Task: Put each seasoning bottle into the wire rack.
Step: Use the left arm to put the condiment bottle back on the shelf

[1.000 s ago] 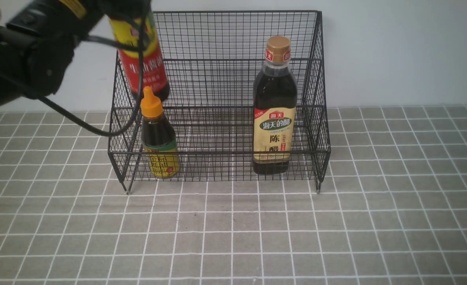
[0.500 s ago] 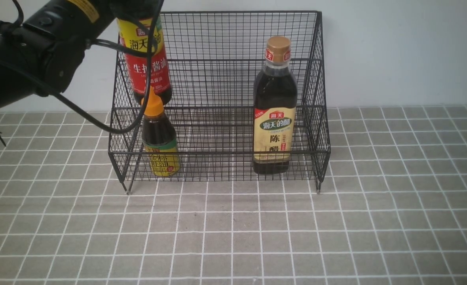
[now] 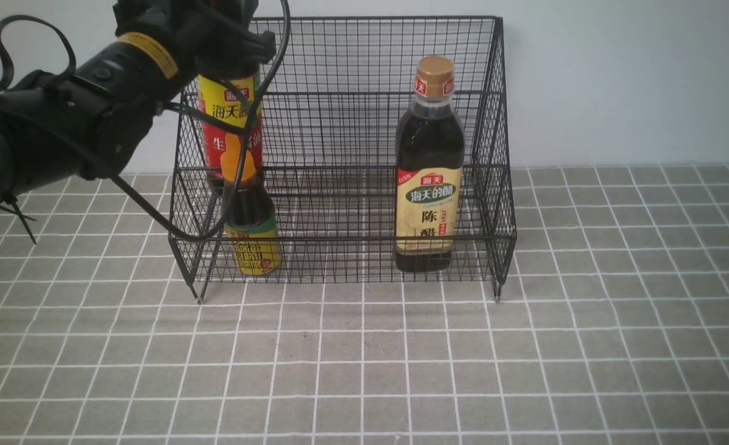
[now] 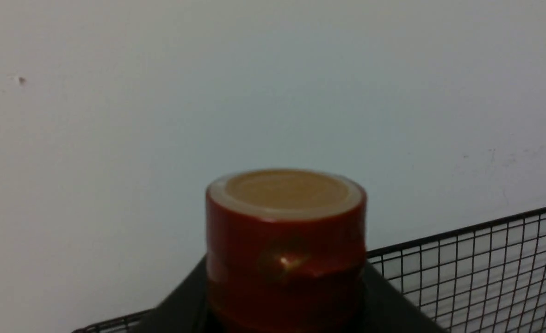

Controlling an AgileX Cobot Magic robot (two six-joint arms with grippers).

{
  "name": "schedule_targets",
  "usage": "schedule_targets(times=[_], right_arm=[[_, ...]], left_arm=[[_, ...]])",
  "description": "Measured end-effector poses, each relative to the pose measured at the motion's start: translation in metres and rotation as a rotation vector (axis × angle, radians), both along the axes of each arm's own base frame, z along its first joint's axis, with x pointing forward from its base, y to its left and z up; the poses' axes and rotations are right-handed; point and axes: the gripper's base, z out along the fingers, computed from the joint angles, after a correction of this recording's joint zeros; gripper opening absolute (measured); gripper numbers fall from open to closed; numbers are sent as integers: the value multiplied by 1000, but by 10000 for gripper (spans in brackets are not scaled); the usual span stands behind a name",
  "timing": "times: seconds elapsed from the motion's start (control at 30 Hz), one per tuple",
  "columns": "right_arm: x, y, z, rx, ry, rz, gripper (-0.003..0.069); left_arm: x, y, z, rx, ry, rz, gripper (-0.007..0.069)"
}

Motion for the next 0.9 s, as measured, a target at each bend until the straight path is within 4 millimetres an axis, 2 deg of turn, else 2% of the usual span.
schedule_targets(times=[0.1, 0.37, 0.67, 0.8, 0.9], right_arm=[[0, 0, 0, 0, 0, 0, -11], [0, 0, 0, 0, 0, 0, -11], [0, 0, 0, 0, 0, 0, -11], [0, 0, 0, 0, 0, 0, -11], [0, 0, 0, 0, 0, 0, -11]], left_arm=[[0, 1, -2, 8, 25, 9, 248], [1, 6, -21, 69, 219, 72, 248], [0, 8, -26, 55, 288, 94, 252], [-1, 10, -26, 41, 318, 108, 280], [-2, 10, -21, 10, 314, 111, 335]])
